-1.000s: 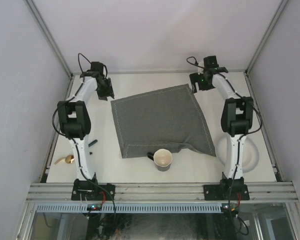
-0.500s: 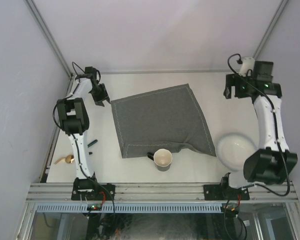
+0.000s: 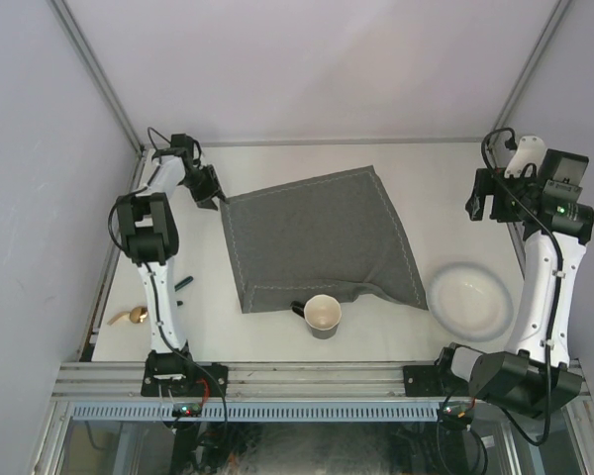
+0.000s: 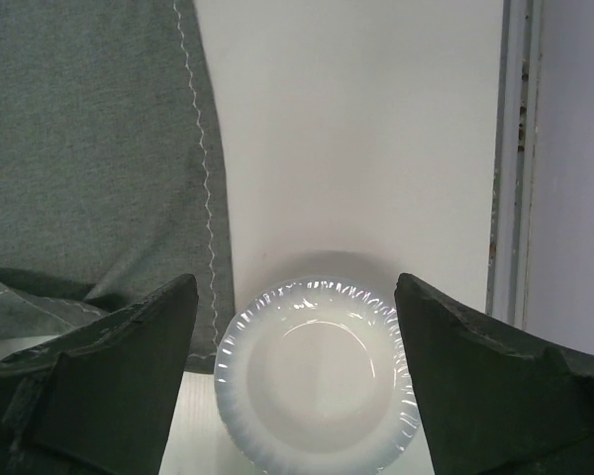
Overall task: Set the dinner table for one person
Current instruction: Flatten out the napkin at the center of the board.
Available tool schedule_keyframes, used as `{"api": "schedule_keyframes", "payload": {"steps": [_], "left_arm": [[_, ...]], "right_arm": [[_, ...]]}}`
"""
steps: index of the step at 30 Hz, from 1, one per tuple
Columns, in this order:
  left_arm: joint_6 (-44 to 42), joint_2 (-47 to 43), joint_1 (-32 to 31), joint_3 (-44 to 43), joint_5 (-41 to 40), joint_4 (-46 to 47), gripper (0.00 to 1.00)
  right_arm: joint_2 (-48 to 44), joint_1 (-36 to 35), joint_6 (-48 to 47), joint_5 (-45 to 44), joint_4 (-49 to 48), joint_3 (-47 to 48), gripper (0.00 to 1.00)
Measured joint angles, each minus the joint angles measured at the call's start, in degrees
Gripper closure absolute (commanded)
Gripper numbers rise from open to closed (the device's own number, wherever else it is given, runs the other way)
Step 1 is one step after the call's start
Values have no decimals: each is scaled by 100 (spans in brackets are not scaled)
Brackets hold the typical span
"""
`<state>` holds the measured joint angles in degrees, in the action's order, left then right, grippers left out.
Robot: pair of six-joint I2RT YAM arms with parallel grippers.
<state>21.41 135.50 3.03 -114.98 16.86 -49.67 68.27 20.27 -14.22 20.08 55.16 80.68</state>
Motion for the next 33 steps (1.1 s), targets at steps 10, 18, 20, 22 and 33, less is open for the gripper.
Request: {"api": "schedule_keyframes", "payload": {"steps": [10, 18, 20, 22, 33], "left_arm": [[63, 116, 0, 0, 155, 155, 92], [61, 227, 0, -136, 289, 203, 100], [59, 297, 0, -273, 286, 205, 100], [55, 352, 0, -413, 282, 223, 100], [55, 859, -11, -1888, 282, 514, 100]], "right_arm": [[-278, 173, -7, 66, 262, -76, 19], [-302, 260, -15, 66, 284, -83, 19], [-302, 269, -17, 66, 293, -92, 19], [-308, 275, -17, 72, 299, -131, 19], [-313, 297, -13, 103, 304, -245, 19]]}}
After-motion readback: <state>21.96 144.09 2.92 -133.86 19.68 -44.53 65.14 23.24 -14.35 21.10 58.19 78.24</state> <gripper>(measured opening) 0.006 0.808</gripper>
